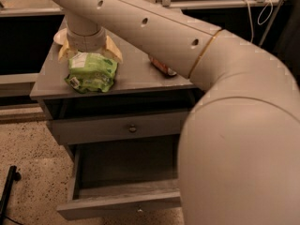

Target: Place green rice chip bag into middle drawer

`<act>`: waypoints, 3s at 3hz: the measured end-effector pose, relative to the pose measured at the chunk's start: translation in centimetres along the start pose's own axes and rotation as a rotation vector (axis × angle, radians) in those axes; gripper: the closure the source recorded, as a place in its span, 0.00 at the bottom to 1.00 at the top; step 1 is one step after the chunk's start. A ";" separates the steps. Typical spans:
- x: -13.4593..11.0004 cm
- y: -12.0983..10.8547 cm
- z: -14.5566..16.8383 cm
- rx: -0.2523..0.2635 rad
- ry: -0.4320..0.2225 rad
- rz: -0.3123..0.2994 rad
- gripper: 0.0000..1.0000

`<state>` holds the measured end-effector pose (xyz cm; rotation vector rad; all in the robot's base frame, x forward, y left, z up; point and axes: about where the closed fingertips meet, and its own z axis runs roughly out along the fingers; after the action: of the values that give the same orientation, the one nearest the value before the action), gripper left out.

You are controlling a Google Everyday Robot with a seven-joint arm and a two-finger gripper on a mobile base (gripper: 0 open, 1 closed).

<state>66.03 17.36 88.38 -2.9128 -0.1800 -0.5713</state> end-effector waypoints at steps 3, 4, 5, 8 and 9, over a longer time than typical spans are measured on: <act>-2.1 -2.2 5.1 0.086 -0.202 -0.044 0.50; -2.2 -2.3 4.1 0.093 -0.196 -0.039 0.81; -4.5 -2.1 -1.4 0.164 -0.133 0.013 1.00; -15.9 1.8 0.5 0.244 -0.126 0.182 1.00; -18.0 4.6 6.2 0.229 -0.169 0.190 1.00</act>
Offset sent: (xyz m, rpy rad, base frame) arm 0.0060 0.0436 -0.0719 0.0079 0.2295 0.1153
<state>52.42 12.45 75.20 -2.7127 0.0107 -0.2559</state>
